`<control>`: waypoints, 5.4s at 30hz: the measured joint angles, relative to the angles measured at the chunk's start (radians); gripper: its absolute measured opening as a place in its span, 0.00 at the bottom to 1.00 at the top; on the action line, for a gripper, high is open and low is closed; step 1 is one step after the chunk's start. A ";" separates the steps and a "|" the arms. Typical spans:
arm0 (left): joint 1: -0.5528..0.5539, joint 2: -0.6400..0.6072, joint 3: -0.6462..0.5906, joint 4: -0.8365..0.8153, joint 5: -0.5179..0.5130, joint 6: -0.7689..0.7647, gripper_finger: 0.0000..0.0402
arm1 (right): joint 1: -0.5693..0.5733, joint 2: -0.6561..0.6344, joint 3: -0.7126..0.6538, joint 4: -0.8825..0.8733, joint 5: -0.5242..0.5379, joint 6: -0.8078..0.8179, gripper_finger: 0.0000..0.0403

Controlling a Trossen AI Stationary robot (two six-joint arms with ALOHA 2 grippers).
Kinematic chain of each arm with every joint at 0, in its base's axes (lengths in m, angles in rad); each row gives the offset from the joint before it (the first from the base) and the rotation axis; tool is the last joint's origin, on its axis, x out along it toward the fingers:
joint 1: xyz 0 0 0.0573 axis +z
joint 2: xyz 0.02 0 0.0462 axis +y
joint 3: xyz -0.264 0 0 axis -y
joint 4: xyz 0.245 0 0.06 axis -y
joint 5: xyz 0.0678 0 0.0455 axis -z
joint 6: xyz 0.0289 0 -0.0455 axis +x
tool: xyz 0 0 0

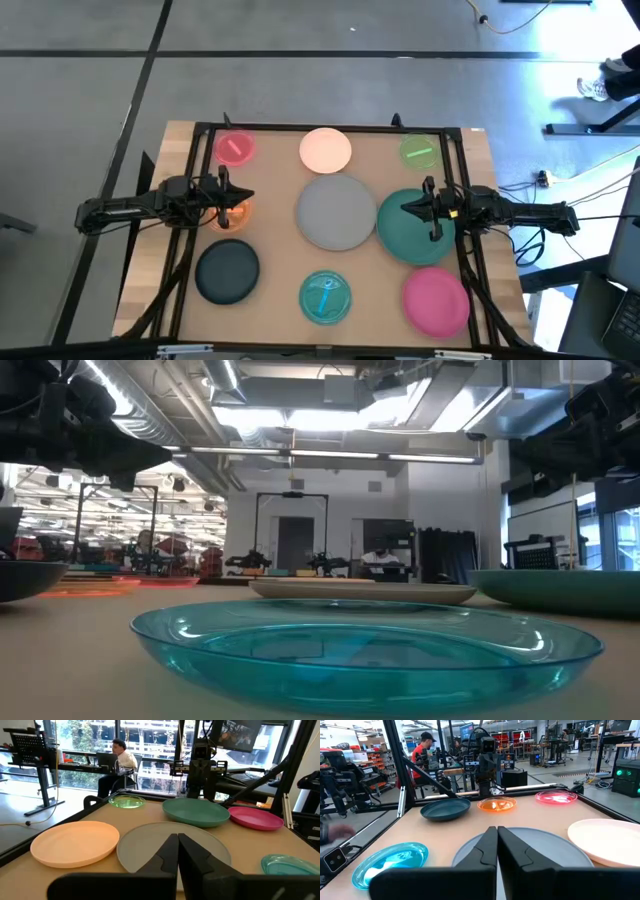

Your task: Stack plastic plates

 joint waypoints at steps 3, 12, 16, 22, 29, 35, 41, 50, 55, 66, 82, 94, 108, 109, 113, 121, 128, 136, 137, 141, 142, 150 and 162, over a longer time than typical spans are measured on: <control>0.000 0.000 0.000 0.000 0.000 0.000 0.01 | 0.000 0.000 0.000 0.000 0.000 0.000 0.02; 0.000 0.000 0.000 0.001 -0.002 0.003 0.01 | 0.000 0.000 0.000 0.000 0.000 0.000 0.02; 0.000 0.000 0.000 0.079 -0.078 0.078 0.01 | 0.000 0.000 0.000 0.000 0.000 0.000 0.02; 0.000 0.001 0.000 0.225 -0.087 0.021 0.01 | 0.000 0.000 0.000 0.010 -0.001 -0.001 0.02; 0.000 0.000 0.000 0.332 -0.106 0.081 0.01 | 0.000 -0.001 0.000 0.066 0.043 0.045 0.02; 0.000 0.004 0.000 0.388 -0.070 0.076 0.01 | 0.000 0.009 0.000 0.065 0.142 0.051 0.02; 0.000 0.097 0.000 0.430 -0.059 0.028 0.01 | 0.000 0.090 0.015 0.062 0.161 0.023 0.02; -0.002 0.406 0.016 0.809 -0.056 0.051 0.01 | 0.000 0.345 0.187 0.021 0.281 -0.135 0.02; -0.002 0.526 0.038 0.900 -0.056 0.075 0.01 | 0.000 0.480 0.307 -0.123 0.381 -0.172 0.02; -0.002 0.570 0.042 0.945 -0.096 -0.070 0.01 | -0.056 0.743 0.489 -0.412 0.495 -0.125 0.18; -0.002 0.572 0.042 0.943 -0.108 -0.103 0.01 | -0.372 1.218 0.671 -0.670 0.120 -0.385 0.51; -0.002 0.572 0.042 0.942 -0.108 -0.095 0.01 | -0.401 1.372 0.671 -0.660 0.119 -0.497 0.39; -0.002 0.572 0.042 0.937 -0.109 -0.094 0.01 | -0.400 1.368 0.686 -0.690 0.094 -0.555 0.04; -0.003 0.572 0.042 0.937 -0.109 -0.094 0.01 | -0.400 1.371 0.694 -0.698 0.094 -0.555 0.05; -0.003 0.572 0.042 0.937 -0.109 -0.094 0.01 | -0.400 1.373 0.743 -0.757 0.096 -0.558 0.02; -0.003 0.571 0.042 0.936 -0.109 -0.094 0.01 | -0.400 1.359 0.865 -0.906 0.051 -0.543 0.01; -0.002 0.572 0.042 0.936 -0.109 -0.084 0.01 | -0.400 1.343 0.968 -0.966 -0.005 -0.500 0.00; -0.002 0.572 0.042 0.936 -0.109 -0.084 0.01 | -0.400 1.337 1.101 -0.933 -0.142 -0.384 0.00; -0.002 0.572 0.042 0.936 -0.109 -0.084 0.01 | -0.400 1.337 1.107 -0.905 -0.154 -0.363 0.00; -0.002 0.572 0.042 0.936 -0.109 -0.084 0.01 | -0.400 1.338 1.112 -0.782 -0.221 -0.294 0.00; -0.003 0.572 0.042 0.936 -0.109 -0.084 0.01 | -0.400 1.342 1.112 -0.744 -0.226 -0.280 0.00; -0.003 0.572 0.042 0.936 -0.109 -0.084 0.01 | -0.400 1.445 1.112 -0.491 -0.227 -0.173 0.00; -0.002 0.571 0.042 0.936 -0.109 -0.077 0.01 | -0.400 1.680 1.112 -0.358 -0.212 -0.146 0.00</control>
